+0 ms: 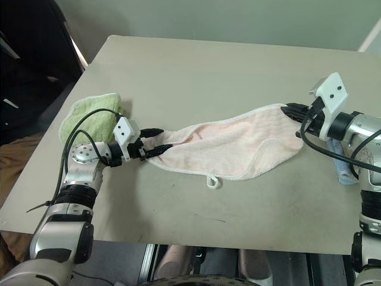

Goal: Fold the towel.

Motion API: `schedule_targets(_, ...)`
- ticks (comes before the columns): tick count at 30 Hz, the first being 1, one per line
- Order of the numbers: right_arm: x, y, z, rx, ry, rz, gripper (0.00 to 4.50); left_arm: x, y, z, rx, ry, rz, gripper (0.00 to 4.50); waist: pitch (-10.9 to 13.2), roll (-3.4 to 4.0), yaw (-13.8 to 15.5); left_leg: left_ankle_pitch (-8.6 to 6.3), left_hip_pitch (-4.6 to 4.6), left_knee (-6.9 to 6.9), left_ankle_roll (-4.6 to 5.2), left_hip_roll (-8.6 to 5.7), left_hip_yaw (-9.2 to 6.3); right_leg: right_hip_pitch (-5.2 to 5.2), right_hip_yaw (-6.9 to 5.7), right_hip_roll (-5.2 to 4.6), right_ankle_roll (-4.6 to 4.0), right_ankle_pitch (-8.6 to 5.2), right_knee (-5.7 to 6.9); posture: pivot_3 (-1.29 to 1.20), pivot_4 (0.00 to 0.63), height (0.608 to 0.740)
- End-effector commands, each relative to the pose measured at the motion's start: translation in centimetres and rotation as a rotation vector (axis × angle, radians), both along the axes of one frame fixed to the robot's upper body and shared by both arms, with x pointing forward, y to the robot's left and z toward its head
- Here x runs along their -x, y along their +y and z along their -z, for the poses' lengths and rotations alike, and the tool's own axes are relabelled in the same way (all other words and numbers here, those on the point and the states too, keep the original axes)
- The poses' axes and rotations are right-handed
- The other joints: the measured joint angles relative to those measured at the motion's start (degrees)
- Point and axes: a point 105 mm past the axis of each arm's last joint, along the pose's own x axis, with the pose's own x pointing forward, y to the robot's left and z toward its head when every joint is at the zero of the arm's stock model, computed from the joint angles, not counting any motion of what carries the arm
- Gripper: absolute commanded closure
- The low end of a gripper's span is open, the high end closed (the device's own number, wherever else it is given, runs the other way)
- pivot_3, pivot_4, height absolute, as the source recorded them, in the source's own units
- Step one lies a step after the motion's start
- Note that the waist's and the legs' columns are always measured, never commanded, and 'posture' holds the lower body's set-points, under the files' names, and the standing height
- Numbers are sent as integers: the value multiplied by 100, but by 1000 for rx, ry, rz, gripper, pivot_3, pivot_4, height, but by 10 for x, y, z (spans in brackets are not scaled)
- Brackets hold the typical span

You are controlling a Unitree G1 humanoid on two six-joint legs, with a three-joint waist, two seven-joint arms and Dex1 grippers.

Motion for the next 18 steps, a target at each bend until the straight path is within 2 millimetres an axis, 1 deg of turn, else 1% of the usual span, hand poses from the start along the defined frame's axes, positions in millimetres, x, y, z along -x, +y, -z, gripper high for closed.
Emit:
schedule_targets(1, 4, -3, -17, 11, -65, 7, 4500, 5, -7, -22, 58, -79, 67, 1287, 0, 0, 0, 1, -4, 1, 2, 0, 0, -1, -1, 0, 2, 0, -1, 0, 150, 740)
schedule_targets(6, 4, -3, -15, 17, -59, 12, 4500, 20, -8, -21, 53, -43, 146, 1287, 0, 0, -7, 0, -9, 3, 3, 0, 0, -5, -1, 0, 17, 6, -1, 0, 150, 740)
schedule_targets(8, 4, -3, -14, 18, -58, 12, 4500, 23, -4, -15, 7, -31, 142, 1287, 0, 0, -11, 0, -8, 3, 3, 0, 0, -5, -1, 0, 17, 6, -1, 0, 150, 740)
schedule_targets(11, 3, -3, -13, 19, -58, 12, 4500, 23, -1, -11, -20, -26, 126, 1287, 0, 0, -16, 1, -8, 3, 3, 1, -1, -6, 0, 0, 5, 0, 0, 0, 150, 740)
schedule_targets(18, 3, -2, -14, 16, -61, 9, 4500, 15, -1, -14, 3, -31, 91, 1287, 0, 0, 0, 1, -13, 11, 6, -1, -3, -5, 0, 0, 6, 0, 0, 0, 150, 740)
